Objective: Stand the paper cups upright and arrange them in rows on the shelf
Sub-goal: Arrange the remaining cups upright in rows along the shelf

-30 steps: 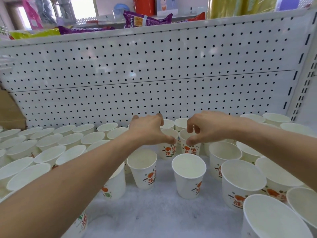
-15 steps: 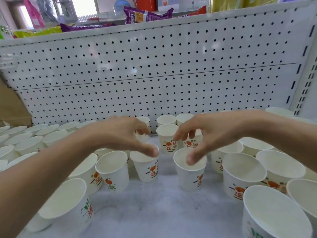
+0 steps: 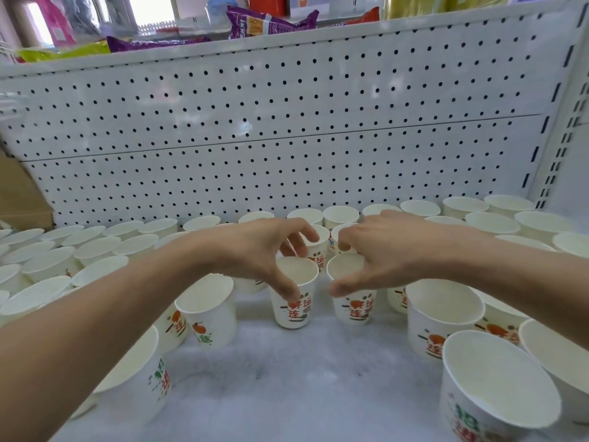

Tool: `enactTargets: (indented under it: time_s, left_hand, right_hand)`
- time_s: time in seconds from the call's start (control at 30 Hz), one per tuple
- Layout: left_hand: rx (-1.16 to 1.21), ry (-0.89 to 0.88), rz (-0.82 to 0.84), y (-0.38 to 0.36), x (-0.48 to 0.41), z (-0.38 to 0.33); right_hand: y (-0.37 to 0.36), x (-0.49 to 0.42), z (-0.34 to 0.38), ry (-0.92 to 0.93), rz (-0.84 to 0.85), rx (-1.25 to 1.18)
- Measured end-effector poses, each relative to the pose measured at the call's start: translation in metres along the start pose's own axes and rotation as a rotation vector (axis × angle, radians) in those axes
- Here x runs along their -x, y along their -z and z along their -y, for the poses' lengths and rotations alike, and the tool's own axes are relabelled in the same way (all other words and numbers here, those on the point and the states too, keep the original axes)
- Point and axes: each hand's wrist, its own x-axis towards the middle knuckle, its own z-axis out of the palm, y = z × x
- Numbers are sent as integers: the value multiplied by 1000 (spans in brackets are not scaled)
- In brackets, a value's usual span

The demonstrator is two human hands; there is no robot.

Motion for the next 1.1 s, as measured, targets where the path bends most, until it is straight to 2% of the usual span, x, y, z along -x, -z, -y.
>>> enactTargets:
  time_s: [0.13, 0.33, 0.57, 0.73, 0.87, 1.1]
  left_hand:
    - [57, 1, -25, 0, 5, 3]
    - [-189, 115, -94, -2, 10, -7]
    - [55, 99, -108, -9, 3, -4]
    - [54, 76, -180, -13, 6, -5]
    - [13, 136, -259, -16, 9, -7]
    - [84, 135, -273, -22, 4, -10]
  right_hand:
    - [2, 2, -7, -23, -1, -59]
    - [5, 2, -15, -37, 70, -227]
    - [-1, -1, -14, -86, 12, -179]
    - [-5, -2, -13, -109, -23, -140]
    - [-6, 0, -14, -106, -44, -118]
    - [-6, 1, -15, -89, -49, -110]
